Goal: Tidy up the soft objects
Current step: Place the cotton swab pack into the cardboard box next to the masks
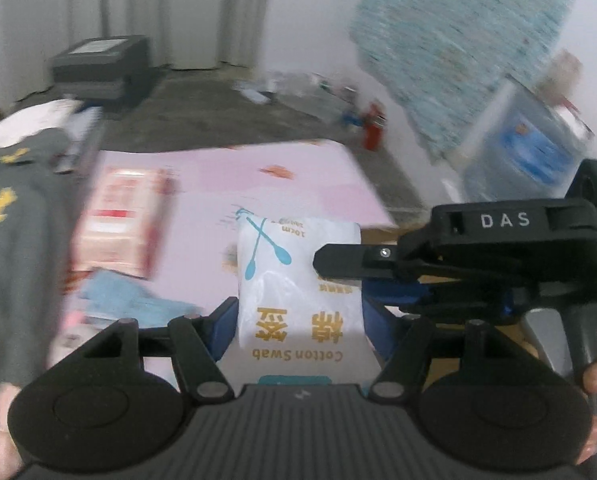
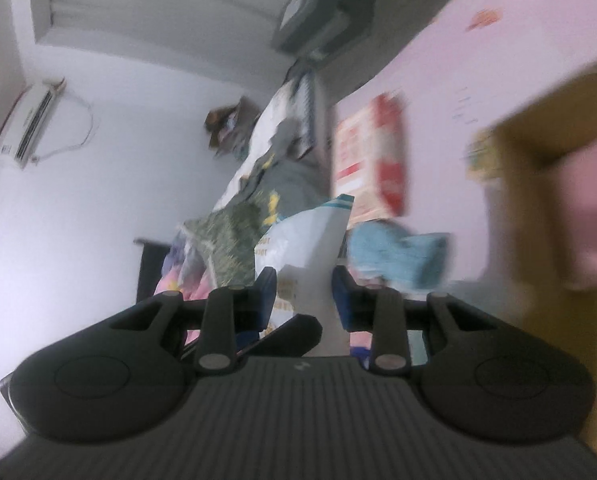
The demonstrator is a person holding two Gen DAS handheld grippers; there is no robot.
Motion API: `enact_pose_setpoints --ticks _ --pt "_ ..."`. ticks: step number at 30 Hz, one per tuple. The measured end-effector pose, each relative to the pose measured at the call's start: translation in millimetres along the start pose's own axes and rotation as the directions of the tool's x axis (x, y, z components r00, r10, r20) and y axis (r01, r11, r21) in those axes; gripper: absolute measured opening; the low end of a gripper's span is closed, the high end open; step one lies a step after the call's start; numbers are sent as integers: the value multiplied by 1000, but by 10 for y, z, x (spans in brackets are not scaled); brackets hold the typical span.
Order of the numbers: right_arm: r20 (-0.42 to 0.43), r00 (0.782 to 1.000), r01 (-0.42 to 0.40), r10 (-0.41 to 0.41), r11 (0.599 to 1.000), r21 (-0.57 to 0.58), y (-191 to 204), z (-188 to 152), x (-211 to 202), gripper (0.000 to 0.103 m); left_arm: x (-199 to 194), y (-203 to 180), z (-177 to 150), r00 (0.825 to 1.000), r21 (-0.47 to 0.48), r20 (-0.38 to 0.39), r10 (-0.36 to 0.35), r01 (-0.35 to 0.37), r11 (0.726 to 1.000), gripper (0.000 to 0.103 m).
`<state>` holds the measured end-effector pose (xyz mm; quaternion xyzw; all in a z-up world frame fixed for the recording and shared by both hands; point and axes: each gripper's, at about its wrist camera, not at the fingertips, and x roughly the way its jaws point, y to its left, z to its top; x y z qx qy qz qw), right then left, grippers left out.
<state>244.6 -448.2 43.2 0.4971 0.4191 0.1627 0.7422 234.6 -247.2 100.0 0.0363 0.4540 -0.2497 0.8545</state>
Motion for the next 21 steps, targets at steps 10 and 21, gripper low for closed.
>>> enact_pose_setpoints --ticks 10,21 --pt "124 974 178 -188 980 91 -991 161 -1312 32 911 -1174 -132 982 37 -119 -147 153 988 67" --pt "251 874 434 -416 901 -19 -1393 664 -1526 32 1744 -1398 -114 982 -86 -50 -184 179 980 83"
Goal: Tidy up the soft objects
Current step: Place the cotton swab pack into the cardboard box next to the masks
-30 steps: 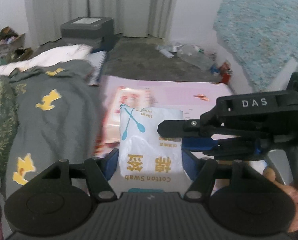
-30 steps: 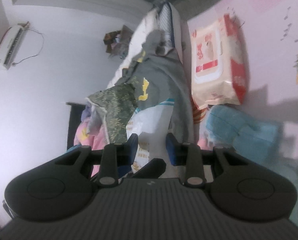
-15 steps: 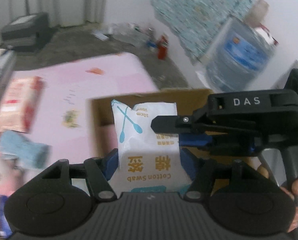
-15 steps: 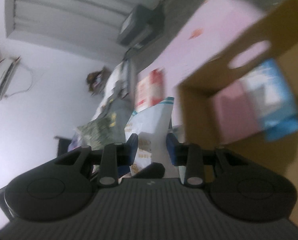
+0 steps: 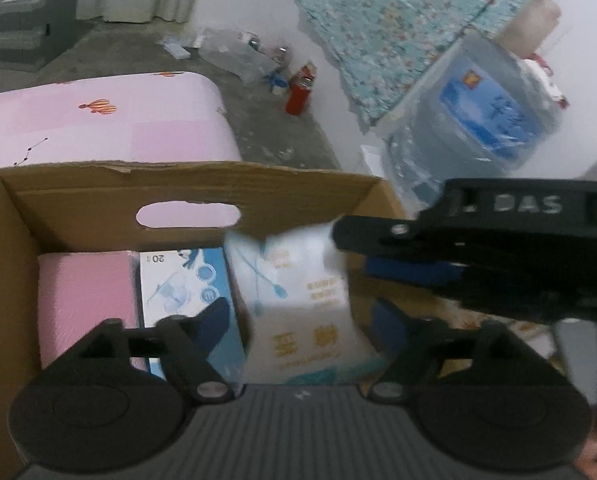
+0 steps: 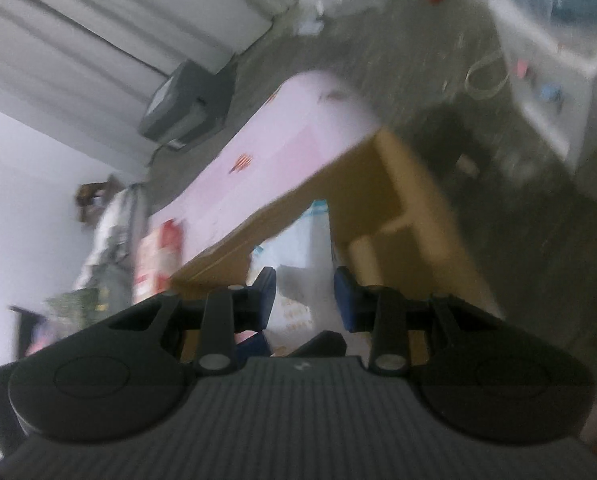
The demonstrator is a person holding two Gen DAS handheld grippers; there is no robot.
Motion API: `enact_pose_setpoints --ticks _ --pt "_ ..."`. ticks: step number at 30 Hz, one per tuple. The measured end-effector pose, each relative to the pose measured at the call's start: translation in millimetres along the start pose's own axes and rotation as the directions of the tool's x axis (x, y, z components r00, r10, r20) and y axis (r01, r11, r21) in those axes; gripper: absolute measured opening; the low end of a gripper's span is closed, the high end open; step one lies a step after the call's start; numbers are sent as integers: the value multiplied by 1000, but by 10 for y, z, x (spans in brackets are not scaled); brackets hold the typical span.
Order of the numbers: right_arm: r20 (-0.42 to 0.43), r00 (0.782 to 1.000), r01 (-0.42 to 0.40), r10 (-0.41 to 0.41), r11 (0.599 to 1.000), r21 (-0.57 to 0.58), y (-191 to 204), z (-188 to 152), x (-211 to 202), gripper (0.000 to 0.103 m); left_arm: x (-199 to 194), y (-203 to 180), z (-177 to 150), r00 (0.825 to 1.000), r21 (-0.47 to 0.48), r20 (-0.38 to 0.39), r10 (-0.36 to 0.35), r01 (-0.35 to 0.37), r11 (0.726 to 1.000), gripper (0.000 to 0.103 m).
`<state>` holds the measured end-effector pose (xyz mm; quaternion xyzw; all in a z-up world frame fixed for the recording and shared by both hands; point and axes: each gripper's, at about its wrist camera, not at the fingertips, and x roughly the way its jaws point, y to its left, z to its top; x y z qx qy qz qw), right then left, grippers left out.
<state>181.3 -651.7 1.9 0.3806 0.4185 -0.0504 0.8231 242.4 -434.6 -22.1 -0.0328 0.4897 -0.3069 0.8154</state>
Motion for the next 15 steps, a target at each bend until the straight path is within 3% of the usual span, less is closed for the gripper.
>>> enact_pose_setpoints --ticks 9,15 --pt "35 999 23 -23 1000 3 -169 -38 -78 32 -71 69 32 1000 2 -7 14 -14 1000 85" --pt "56 998 -32 30 999 40 -98 -141 -312 32 -502 81 11 1000 22 -20 20 -20 1000 88"
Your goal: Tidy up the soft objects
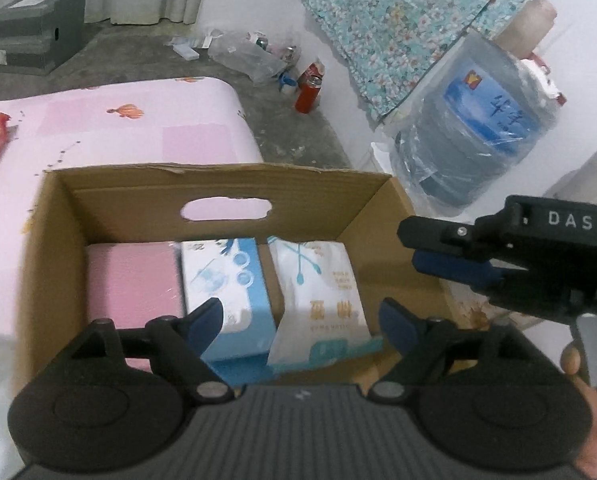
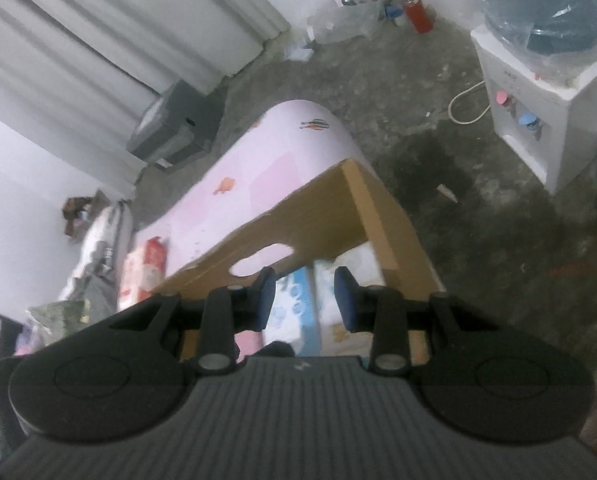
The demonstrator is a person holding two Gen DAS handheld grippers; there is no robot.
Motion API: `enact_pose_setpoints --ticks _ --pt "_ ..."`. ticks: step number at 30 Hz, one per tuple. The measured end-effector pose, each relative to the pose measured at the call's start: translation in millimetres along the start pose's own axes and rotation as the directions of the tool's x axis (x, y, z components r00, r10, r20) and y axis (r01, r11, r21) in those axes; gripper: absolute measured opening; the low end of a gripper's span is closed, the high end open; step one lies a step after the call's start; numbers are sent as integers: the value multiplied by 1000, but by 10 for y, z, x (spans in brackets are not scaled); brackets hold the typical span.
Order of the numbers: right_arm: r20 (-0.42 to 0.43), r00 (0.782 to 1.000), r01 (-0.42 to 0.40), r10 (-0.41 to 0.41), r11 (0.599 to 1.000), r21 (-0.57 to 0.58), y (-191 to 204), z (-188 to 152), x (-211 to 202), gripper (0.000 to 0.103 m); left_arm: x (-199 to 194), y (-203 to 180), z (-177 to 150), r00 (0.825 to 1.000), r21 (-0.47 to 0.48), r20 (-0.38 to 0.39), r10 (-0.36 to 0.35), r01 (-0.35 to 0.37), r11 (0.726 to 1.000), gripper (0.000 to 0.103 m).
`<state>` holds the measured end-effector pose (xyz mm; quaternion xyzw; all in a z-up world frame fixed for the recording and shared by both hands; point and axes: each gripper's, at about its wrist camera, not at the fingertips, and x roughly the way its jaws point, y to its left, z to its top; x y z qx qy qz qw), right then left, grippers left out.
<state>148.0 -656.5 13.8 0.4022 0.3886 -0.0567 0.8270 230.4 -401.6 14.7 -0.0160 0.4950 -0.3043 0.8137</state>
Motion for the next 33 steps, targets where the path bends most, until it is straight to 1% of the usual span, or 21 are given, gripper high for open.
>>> enact_pose_setpoints --ticks 3,6,9,10,11,13,14,15,16,20,23,24,27,29,31,33 --pt "0 999 -54 54 998 16 63 -111 -182 33 -360 46 -59 1000 32 23 1 -2 999 93" --pt "-5 995 -98 98 995 20 163 -264 -338 36 -754 140 -151 998 62 54 13 -16 998 96" --pt "-9 990 -140 141 990 10 310 -445 -493 48 -1183 320 -275 995 53 96 40 -45 998 98" --pt "-12 988 -153 153 988 0 374 -515 -542 52 -1306 376 -317 993 50 110 50 -56 997 101" --pt "-16 986 -165 165 986 -9 440 -571 -583 54 -1437 449 -365 990 45 125 66 -72 996 101" --pt "-28 983 -185 184 982 -33 584 -711 -646 66 -1703 622 -485 982 26 157 106 -112 993 102" --pt "-37 982 -186 185 981 -50 668 -796 -666 69 -1829 716 -551 978 20 170 123 -129 992 102" --pt "-45 982 -186 183 980 -66 756 -861 -675 76 -1955 823 -623 973 12 183 140 -145 989 102" --pt "-56 982 -183 179 979 -86 854 -939 -674 80 -2071 930 -695 968 1 193 158 -161 987 102" --pt "-107 982 -174 156 969 -175 1245 -1238 -629 85 -2460 1364 -957 949 -54 212 232 -226 973 102" --pt "-138 981 -166 134 953 -253 1600 -1459 -557 97 -2726 1710 -1166 931 -115 230 285 -265 957 102" --pt "-139 983 -158 122 946 -284 1722 -1531 -548 102 -2797 1807 -1237 925 -133 235 298 -273 953 102" --pt "-138 987 -126 77 912 -390 2120 -1751 -487 102 -3015 2128 -1498 909 -188 242 339 -299 936 102" --pt "-127 992 -82 27 887 -455 2391 -1912 -439 102 -3126 2338 -1674 896 -215 246 371 -322 922 102" --pt "-109 994 -46 -11 859 -509 2615 -2062 -392 102 -3194 2509 -1826 886 -238 249 391 -335 911 102" --pt "-97 995 -51 -4 829 -557 2804 -2208 -332 102 -3236 2680 -1978 880 -270 243 409 -344 899 102"
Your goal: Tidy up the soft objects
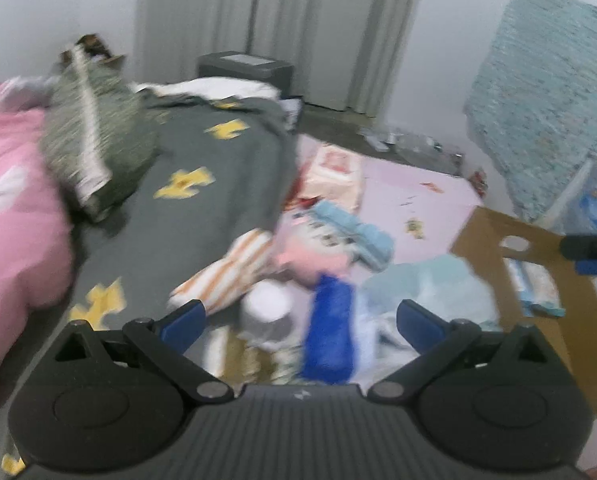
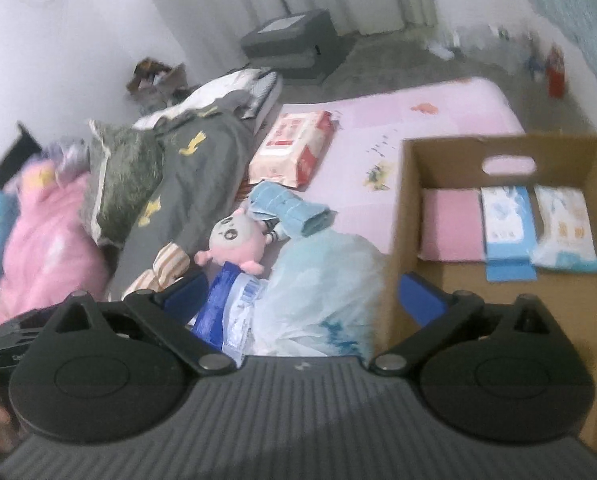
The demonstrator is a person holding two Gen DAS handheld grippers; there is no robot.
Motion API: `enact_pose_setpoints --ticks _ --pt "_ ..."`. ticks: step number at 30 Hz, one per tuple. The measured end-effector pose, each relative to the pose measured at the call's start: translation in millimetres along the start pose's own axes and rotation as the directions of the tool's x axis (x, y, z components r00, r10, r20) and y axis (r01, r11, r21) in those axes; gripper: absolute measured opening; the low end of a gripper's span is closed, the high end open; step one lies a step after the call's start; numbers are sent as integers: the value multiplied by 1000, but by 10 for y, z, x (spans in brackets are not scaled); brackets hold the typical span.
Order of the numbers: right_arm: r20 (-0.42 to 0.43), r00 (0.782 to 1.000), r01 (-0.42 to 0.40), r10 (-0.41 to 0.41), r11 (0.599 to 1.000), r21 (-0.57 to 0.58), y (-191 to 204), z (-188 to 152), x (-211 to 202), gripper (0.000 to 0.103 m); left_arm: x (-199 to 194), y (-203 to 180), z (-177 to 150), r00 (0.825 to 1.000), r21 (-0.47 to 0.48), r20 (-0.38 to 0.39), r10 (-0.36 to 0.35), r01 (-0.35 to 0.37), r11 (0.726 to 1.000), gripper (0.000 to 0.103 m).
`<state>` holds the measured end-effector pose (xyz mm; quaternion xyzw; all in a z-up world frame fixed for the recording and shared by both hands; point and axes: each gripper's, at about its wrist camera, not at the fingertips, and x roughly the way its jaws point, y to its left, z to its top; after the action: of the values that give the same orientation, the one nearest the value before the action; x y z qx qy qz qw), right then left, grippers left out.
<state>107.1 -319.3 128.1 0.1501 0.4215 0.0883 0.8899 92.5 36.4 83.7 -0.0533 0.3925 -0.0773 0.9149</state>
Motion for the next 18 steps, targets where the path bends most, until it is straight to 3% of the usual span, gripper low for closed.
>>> enact_pose_setpoints --ticks 3,6,9,11,14,18 --pt "19 999 -44 44 998 -43 280 -61 96 102 37 207 -166 1000 -21 -3 11 -11 1000 101" --pt "21 992 -124 125 992 -15 452 -158 215 102 85 239 -341 1000 13 4 3 -3 1000 100" --pt "1 962 -272 272 961 48 531 -261 388 102 164 160 -453 999 47 -1 -53 53 998 96" --pt "-24 943 -329 333 939 103 561 -317 554 102 254 76 -496 996 71 -5 -92 92 993 88" --pt "-74 932 -338 354 925 173 594 -347 846 98 445 -74 -505 993 116 -26 -115 118 986 73" --pt "-182 924 -283 336 921 267 594 -375 1276 72 738 -206 -484 992 146 -72 -102 111 983 54"
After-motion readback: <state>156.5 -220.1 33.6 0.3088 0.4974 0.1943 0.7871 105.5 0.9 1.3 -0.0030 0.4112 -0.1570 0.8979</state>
